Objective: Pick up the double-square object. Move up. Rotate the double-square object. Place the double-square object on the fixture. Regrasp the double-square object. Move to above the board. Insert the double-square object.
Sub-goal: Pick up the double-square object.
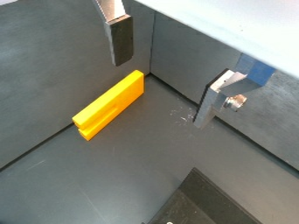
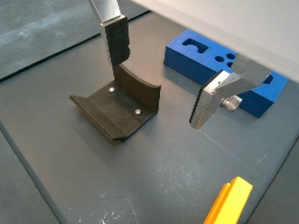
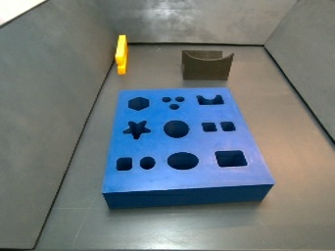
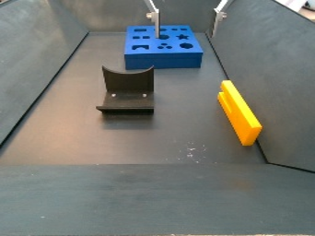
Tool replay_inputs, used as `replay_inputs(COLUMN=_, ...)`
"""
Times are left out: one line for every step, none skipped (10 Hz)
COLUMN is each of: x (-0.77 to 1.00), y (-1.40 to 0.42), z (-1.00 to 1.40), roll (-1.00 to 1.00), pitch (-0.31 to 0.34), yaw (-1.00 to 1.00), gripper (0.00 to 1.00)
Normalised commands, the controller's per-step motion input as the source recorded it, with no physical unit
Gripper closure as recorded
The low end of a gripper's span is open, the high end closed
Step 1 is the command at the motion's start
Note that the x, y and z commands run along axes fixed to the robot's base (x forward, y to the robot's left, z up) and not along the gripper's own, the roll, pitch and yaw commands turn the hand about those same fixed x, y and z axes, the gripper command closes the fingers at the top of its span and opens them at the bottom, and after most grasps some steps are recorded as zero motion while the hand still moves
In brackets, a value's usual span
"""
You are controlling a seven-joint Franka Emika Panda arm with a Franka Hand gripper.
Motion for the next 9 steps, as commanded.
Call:
replay_inputs(x=-0.02, y=0.00, z=0.00, roll=0.00, pitch=0.000, yaw=0.00, gripper=0.00)
replay_inputs(x=-0.41, y=0.06, z=-0.09, roll=0.00, pitch=-0.053, yaw=-0.05, gripper=0.00)
replay_inputs(x=-0.82, y=0.43, z=-0.43, roll=0.00, pitch=-0.227, yaw=0.05, gripper=0.00)
replay_inputs(x=-1.00, y=0.49, z=-0.60, roll=0.04, pitch=-0.267, yaw=0.00, gripper=0.00)
replay_inputs(x=-1.00, y=0.52, z=-0.66, roll=0.02, pitch=-0.281, yaw=0.00, gripper=0.00)
replay_inputs(x=-0.98, y=0.51, z=-0.66, roll=0.00, pitch=-0.321, yaw=0.00, gripper=0.00)
replay_inputs(x=-0.90, y=0.44, z=-0.60, roll=0.06, pitch=-0.181, yaw=0.00, gripper=0.00)
replay_inputs(x=-0.85, y=0.41, z=-0.64, roll=0.08, pitch=-0.144, yaw=0.01, gripper=0.00)
replay_inputs(x=-0.74, y=0.32, z=-0.69, roll=0.09, pitch=-0.140, yaw=0.00, gripper=0.00)
